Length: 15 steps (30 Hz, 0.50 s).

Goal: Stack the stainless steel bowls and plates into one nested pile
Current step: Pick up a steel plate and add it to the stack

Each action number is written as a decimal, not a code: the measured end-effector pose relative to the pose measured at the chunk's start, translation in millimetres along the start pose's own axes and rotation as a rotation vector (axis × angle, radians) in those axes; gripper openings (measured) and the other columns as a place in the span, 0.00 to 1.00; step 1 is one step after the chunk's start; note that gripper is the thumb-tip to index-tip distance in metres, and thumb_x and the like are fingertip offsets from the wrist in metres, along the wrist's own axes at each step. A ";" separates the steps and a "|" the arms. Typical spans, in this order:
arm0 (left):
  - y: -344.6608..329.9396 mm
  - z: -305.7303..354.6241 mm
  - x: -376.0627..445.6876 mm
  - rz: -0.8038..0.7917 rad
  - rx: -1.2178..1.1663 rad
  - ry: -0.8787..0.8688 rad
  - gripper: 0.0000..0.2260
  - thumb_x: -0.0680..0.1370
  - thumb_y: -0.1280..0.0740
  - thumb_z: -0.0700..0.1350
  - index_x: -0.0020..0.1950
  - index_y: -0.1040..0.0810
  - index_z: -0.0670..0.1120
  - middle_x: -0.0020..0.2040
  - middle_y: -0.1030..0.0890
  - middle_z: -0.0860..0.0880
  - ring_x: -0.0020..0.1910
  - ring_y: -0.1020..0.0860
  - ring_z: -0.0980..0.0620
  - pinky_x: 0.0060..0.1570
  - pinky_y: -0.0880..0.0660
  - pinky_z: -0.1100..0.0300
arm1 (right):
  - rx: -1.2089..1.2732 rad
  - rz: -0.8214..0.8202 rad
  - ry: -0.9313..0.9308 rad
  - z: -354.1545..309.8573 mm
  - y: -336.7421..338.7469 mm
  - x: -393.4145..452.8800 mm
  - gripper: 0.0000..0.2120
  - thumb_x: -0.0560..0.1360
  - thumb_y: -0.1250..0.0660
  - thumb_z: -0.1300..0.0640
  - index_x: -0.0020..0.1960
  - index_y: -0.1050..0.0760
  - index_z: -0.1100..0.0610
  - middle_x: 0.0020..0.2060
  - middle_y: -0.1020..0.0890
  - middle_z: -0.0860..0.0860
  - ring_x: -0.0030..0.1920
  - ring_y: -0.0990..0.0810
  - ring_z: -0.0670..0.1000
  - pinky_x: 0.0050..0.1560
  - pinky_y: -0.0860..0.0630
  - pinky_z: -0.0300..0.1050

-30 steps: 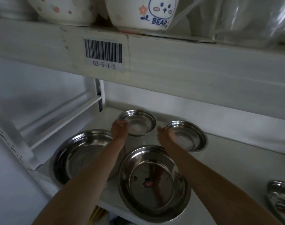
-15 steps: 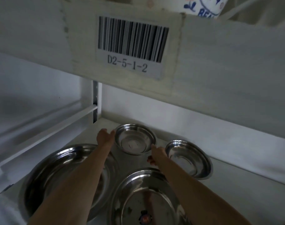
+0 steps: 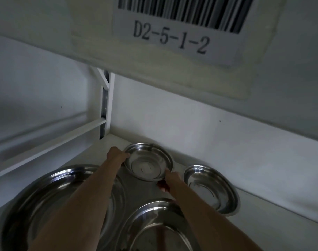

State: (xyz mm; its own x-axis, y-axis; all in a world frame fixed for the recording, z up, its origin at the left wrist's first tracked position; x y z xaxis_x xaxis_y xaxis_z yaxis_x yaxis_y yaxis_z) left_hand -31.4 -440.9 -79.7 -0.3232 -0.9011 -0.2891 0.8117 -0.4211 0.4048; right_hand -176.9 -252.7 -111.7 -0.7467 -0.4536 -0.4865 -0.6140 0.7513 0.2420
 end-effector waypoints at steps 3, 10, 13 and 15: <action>-5.9 -8.1 1.9 0.018 -0.087 0.034 0.28 0.71 0.26 0.41 0.66 0.31 0.30 0.64 0.26 0.32 0.60 0.24 0.36 0.54 0.25 0.52 | 0.025 0.003 0.005 3.9 0.0 5.3 0.19 0.82 0.40 0.53 0.59 0.27 0.70 0.36 0.19 0.62 0.16 0.24 0.49 0.17 0.30 0.35; -9.3 -12.6 -0.9 0.034 -0.128 0.067 0.25 0.71 0.26 0.41 0.64 0.27 0.31 0.60 0.22 0.33 0.54 0.21 0.37 0.50 0.23 0.55 | 0.100 0.035 0.027 10.7 -3.6 13.9 0.18 0.82 0.38 0.55 0.65 0.31 0.67 0.50 0.19 0.66 0.31 0.20 0.55 0.18 0.29 0.36; -8.5 -13.7 -0.9 0.044 -0.143 0.066 0.23 0.71 0.25 0.40 0.62 0.25 0.31 0.57 0.21 0.33 0.52 0.20 0.37 0.48 0.21 0.54 | 0.104 0.062 0.038 13.3 -5.6 20.5 0.19 0.81 0.38 0.54 0.66 0.32 0.66 0.54 0.19 0.67 0.35 0.20 0.58 0.18 0.28 0.38; -8.6 -12.1 -4.2 0.048 -0.162 0.059 0.21 0.71 0.26 0.40 0.60 0.24 0.31 0.56 0.20 0.34 0.50 0.20 0.37 0.43 0.23 0.56 | 0.104 0.067 0.045 13.5 -5.7 22.0 0.19 0.81 0.38 0.54 0.67 0.33 0.66 0.55 0.20 0.69 0.35 0.20 0.58 0.18 0.29 0.37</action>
State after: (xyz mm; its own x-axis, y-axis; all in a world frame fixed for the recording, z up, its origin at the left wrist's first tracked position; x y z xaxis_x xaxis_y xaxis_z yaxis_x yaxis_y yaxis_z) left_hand -31.1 -432.3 -92.4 -0.2567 -0.9103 -0.3249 0.8950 -0.3508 0.2755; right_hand -186.4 -260.4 -135.1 -0.7971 -0.4200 -0.4339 -0.5345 0.8251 0.1831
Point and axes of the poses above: each hand's wrist, its own x-axis towards the middle knuckle, its own y-axis out of the back of the hand, z = x × y, the point moved 4 cm from there along x, towards the middle knuckle
